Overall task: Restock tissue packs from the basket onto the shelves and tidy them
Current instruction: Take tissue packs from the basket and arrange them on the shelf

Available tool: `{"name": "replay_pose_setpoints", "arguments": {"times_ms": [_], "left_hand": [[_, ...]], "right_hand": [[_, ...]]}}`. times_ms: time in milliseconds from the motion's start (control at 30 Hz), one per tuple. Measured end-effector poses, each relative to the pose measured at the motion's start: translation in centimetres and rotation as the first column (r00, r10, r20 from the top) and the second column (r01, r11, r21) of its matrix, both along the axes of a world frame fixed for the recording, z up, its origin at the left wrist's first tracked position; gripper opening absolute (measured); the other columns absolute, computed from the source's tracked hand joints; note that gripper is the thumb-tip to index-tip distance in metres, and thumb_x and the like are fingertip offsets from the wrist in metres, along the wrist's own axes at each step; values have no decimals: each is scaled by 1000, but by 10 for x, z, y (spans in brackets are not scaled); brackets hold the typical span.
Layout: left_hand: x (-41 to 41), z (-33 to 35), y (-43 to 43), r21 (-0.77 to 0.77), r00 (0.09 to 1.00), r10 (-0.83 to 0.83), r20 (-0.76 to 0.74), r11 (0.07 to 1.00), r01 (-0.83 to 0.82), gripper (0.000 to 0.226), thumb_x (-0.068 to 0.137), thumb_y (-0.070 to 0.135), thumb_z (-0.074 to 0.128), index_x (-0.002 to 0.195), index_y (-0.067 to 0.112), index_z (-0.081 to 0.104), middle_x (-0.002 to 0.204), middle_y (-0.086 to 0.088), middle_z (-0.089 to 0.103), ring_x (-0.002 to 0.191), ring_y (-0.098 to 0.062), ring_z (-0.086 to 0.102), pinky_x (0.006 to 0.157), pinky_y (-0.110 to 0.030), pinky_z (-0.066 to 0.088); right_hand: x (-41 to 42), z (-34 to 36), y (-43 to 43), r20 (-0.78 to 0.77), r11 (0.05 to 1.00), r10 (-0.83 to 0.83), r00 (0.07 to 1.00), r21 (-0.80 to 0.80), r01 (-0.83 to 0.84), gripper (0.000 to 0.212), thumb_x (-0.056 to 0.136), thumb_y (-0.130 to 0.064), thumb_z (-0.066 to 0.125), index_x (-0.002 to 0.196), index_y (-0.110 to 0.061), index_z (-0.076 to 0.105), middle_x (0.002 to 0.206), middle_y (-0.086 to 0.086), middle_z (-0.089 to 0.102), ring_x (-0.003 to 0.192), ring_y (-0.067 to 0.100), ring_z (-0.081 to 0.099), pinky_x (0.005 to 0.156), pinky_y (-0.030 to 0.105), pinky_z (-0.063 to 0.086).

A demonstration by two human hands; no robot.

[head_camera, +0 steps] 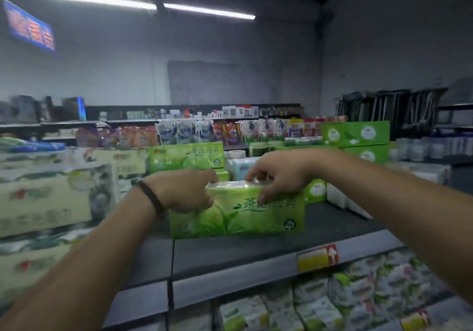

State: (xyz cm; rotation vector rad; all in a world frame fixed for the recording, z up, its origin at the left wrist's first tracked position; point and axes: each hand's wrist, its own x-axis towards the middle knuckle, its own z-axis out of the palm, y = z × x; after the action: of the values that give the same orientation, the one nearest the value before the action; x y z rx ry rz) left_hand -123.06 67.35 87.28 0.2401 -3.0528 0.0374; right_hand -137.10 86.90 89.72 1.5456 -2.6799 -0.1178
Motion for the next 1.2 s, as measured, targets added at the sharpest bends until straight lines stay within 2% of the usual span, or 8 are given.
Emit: {"name": "replay_pose_setpoints", "arguments": {"times_ms": [133,300,433,600,733,833,1067,1200], "left_hand": [[-42,-19,-40,-121,941,308,-140,938,-325,58,97,14,47,153,24,34,157,-18,40,144,-46,37,114,-70,32],[-88,-73,-79,70,749,444,-492,878,-474,66,94,14,51,156,16,27,151,-18,40,141,-45,35,109,-64,40],[-105,-108,-113,216,654,461,-600,880,-423,47,89,4,55,133,19,47,131,-12,49,123,-35,45,96,-58,50],[-107,-118,-133,380,645,401,-651,907,-180,43,78,6,61,113,30,59,122,-4,53,119,-30,42,100,-57,48],[-108,-121,-135,356,701,401,-589,908,-221,47,79,15,64,123,31,58,130,-1,54,128,-28,43,110,-59,40],[-109,-122,-135,263,778,372,-506,926,-271,60,80,21,66,136,33,50,139,3,50,138,-26,39,120,-67,20],[-105,-118,-130,300,778,368,-510,923,-240,67,74,24,65,139,34,51,143,3,52,143,-26,36,124,-65,9],[-105,-114,-113,271,782,267,-564,954,-130,59,77,28,66,133,41,54,141,5,52,138,-24,39,115,-59,27]], "right_hand": [[-24,-1,-73,-62,999,-7,998,-35,5,57,98,-44,72,148,-20,57,120,-8,56,103,14,50,89,31,40],[-59,-27,-146,-128,995,-48,991,-97,36,56,100,-39,71,150,-21,53,149,8,58,132,30,56,109,47,48],[-73,-48,-181,-151,994,-67,986,-94,54,58,105,-26,65,159,-22,43,159,12,45,145,35,45,116,48,41],[-91,-71,-202,-162,986,-86,983,-155,61,58,105,-20,61,158,-31,39,159,5,42,146,34,41,115,57,41],[-93,-84,-210,-331,984,-126,935,-161,76,51,101,-26,66,146,-42,48,148,0,52,143,31,42,112,61,41],[-88,-94,-216,-407,976,-195,892,-166,138,49,99,-21,70,143,-37,56,142,9,53,137,36,47,112,55,39],[-68,-110,-198,-299,936,-223,928,-333,118,33,94,-10,63,125,-15,56,125,11,55,120,35,58,88,48,55],[-38,-124,-149,-226,899,-189,956,-432,76,40,97,-20,58,136,-20,53,133,8,55,122,32,58,93,47,55]]}}
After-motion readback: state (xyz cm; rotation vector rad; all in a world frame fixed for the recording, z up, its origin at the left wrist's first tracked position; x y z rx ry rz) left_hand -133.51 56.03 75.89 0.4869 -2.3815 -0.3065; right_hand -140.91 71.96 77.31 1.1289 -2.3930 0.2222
